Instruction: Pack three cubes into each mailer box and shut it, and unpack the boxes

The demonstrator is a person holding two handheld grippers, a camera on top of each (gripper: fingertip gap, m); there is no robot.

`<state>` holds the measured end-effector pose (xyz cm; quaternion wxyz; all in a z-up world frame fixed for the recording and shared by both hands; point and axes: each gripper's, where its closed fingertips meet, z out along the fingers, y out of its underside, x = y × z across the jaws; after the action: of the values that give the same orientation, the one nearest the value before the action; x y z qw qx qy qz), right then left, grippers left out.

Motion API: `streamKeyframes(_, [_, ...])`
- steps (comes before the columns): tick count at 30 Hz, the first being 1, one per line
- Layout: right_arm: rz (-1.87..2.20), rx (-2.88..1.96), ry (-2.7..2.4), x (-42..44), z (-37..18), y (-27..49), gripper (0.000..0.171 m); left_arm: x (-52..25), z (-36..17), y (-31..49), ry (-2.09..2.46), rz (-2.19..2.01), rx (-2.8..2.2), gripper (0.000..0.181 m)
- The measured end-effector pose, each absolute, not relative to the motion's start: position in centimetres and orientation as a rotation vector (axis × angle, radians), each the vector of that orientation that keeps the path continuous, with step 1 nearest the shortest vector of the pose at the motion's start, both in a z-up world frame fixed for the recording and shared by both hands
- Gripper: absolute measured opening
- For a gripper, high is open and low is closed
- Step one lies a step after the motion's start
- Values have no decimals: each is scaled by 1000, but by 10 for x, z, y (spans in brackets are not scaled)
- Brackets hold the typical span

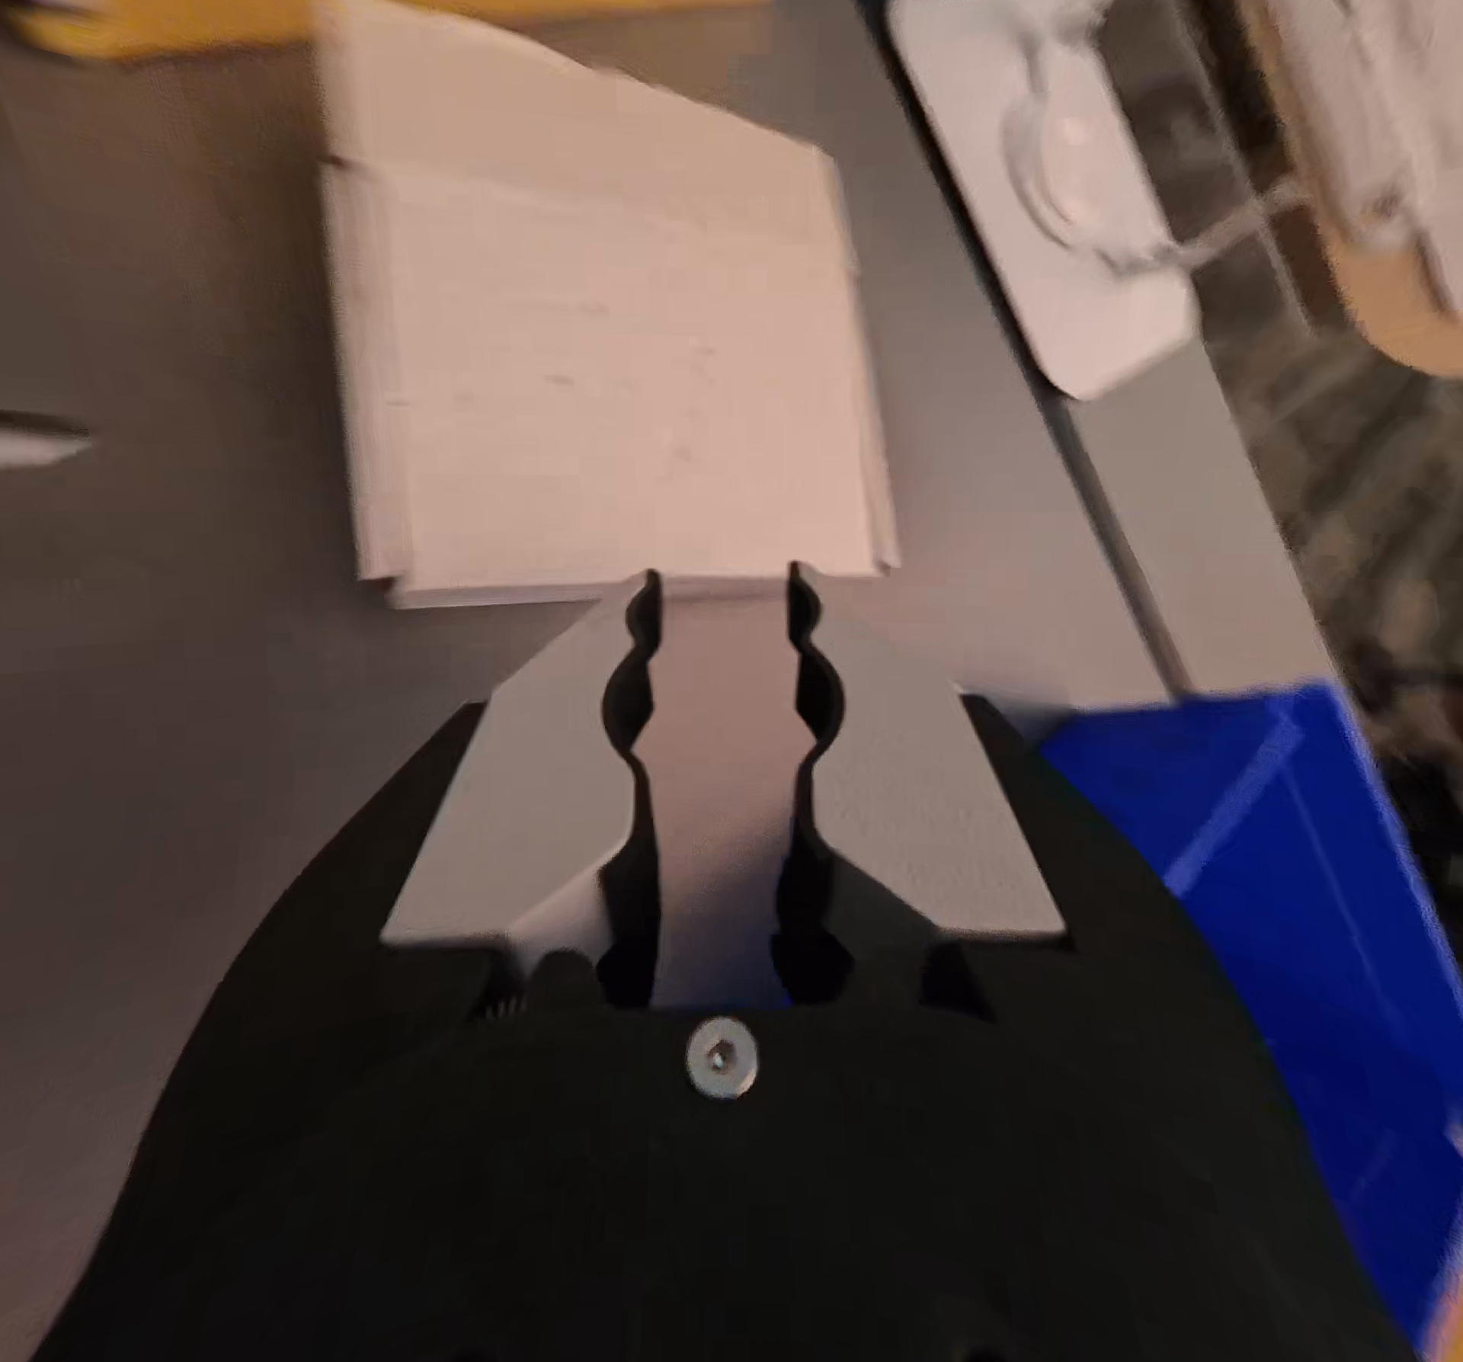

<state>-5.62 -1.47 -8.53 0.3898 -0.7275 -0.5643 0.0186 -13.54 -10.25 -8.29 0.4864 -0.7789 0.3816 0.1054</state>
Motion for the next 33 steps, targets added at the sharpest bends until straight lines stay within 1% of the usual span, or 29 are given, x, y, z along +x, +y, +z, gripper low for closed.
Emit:
streamKeyframes(2, [336,-1777,-1536,-85,-83,-58,48,-160,-76,-103,912,302,-1900,63])
streamKeyframes(4, [538,-1687,-1529,-111,-80,-82,62,-176,-70,-107,864,279,-1901,60])
streamKeyframes(6, [453,-1643,-1518,-123,-89,-74,76,-187,-70,-112,802,228,-1918,59])
streamKeyframes(8, [287,-1639,-1526,-129,-101,-57,76,-194,-71,-115,756,210,-1919,58])
streamKeyframes(11, [212,-1715,-1582,-136,-128,-50,75,-196,-72,-120,743,213,-1907,57])
streamKeyframes(12, [181,-1693,-1569,-138,-128,-46,70,-196,-73,-121,749,216,-1899,57])
streamKeyframes(13, [135,-1667,-1564,-135,-127,-45,60,-196,-74,-122,760,221,-1894,57])
streamKeyframes(14, [116,-1656,-1584,-132,-127,-48,58,-196,-75,-124,776,230,-1891,57])
streamKeyframes(15, [118,-1652,-1595,-128,-127,-54,55,-196,-76,-126,796,241,-1887,57])
streamKeyframes(19, [198,-1598,-1645,-104,-127,-96,54,-187,-84,-141,917,248,-1856,58])
streamKeyframes(26, [299,-1549,-1717,-56,-126,-176,53,-137,-117,-179,1204,198,-1774,62])
streamKeyframes(33, [405,-1523,-1706,-40,-125,-208,51,-101,-130,-203,1282,40,-1741,63])
